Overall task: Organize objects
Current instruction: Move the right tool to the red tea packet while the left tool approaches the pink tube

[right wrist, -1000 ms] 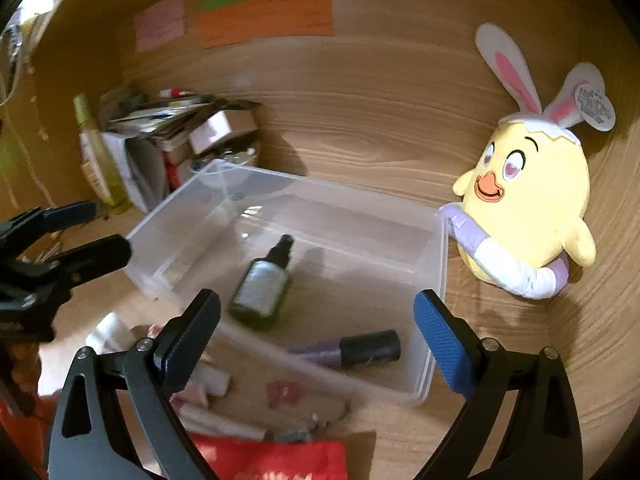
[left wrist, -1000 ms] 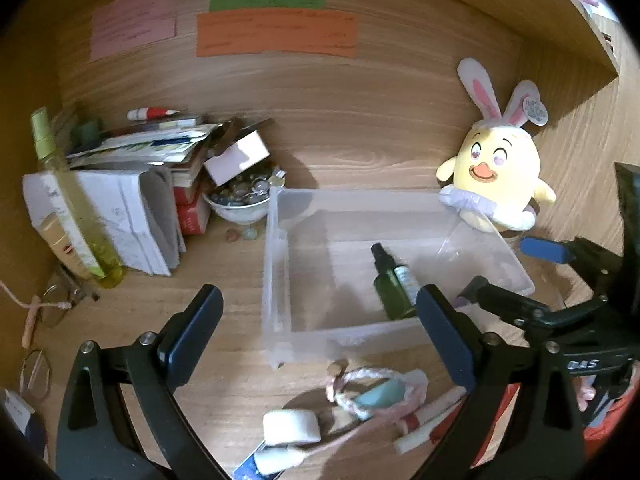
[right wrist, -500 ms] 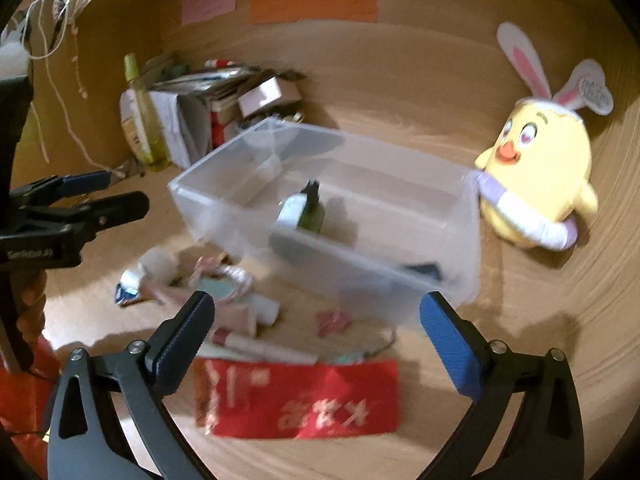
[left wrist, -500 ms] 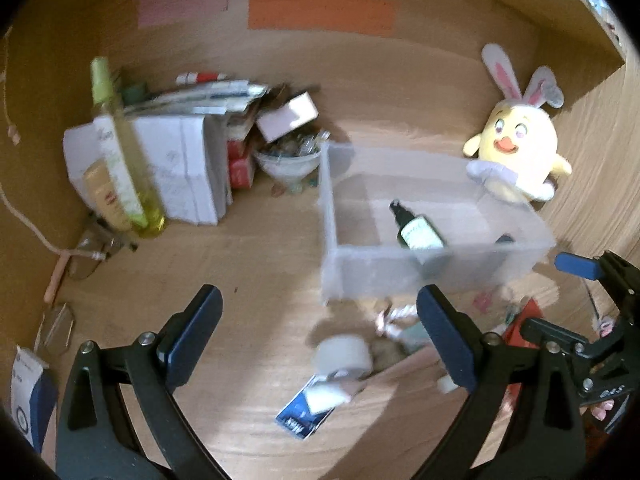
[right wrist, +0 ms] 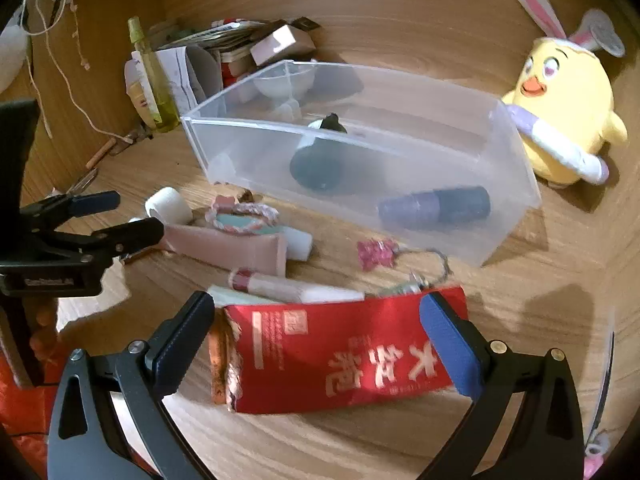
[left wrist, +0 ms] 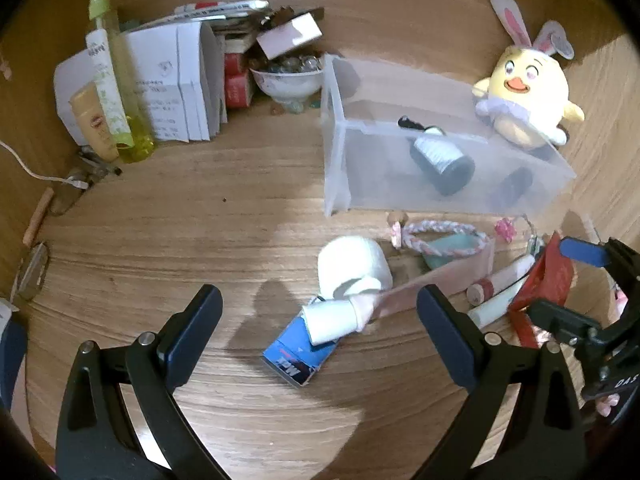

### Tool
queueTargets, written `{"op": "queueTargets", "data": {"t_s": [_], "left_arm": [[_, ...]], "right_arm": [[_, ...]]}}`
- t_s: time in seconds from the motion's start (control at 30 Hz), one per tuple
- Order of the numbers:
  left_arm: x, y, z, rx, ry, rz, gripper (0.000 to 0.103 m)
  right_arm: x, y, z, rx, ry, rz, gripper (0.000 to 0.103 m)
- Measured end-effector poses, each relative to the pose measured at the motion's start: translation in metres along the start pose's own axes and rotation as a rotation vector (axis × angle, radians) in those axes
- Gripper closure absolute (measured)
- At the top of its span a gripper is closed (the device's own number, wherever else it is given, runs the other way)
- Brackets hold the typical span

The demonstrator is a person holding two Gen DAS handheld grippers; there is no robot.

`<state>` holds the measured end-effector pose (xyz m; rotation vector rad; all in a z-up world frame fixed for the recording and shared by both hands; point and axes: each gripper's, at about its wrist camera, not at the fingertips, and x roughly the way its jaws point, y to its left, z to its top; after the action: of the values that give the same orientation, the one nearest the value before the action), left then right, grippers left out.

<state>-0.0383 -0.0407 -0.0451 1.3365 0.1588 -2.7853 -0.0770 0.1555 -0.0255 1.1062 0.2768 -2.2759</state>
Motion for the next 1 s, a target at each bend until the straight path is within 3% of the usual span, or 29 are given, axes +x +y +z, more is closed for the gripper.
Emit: {"op": "queueTargets", "data": {"t_s": [0.4,0.57,0.67,0.9,1.0], "left_arm": [[-0.001,-0.006,-0.005,0.036,-0.023,-0.029,0.005],[0.0,-0.009,-0.008,0.052,-0.007,-0.066,0.024],[-0.002,-0.012,-0.01,0.055,-0.005,-0.084,0.029],[-0.012,-0.018,-0.016,0.069,-0.012,-0.137,0.032],[-0.019,-0.021,-0.02,0.076,-0.014,-0.152,0.033]], "right_arm": [[-0.013,-0.028,-0.033,0.062,0.045,-0.039,0.001],[-0.028,-0.043,-0.041,0.122,0.048,-0.062,0.001],[-0.041,-0.046,-0.042,0.14,0.029,-0.053,0.001],[-0.058,-0.033,-0.049,0.066,0.032,-0.107,0.001],[-0.054,-0.019,-0.052,-0.022,0.051,-0.109,0.001]]}}
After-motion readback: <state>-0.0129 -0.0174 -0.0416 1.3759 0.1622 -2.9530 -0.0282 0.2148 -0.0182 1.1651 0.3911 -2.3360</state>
